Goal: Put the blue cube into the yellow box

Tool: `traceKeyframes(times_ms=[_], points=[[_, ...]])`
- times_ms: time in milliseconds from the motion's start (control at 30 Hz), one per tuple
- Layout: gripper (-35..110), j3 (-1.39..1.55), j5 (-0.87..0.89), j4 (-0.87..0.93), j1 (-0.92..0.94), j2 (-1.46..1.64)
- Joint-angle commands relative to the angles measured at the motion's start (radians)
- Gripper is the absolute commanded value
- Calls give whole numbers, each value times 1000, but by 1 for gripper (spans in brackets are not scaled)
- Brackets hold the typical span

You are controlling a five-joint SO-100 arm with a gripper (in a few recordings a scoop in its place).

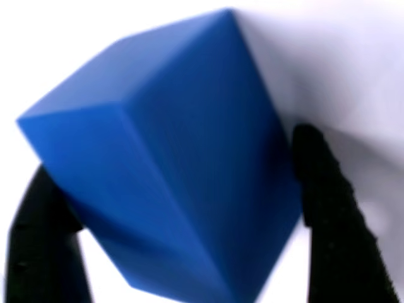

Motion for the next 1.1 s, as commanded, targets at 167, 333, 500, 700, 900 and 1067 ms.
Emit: traceKeyframes(times_ms=[167, 333, 500, 700, 900, 1067], points=[[16, -87, -38, 6, 12, 80], [13, -87, -54, 25, 2, 100], [11, -72, -86, 57, -5, 204], [10, -55, -161, 97, 15, 403], [11, -35, -252, 117, 112, 571], [11, -18, -339, 121, 247, 660]])
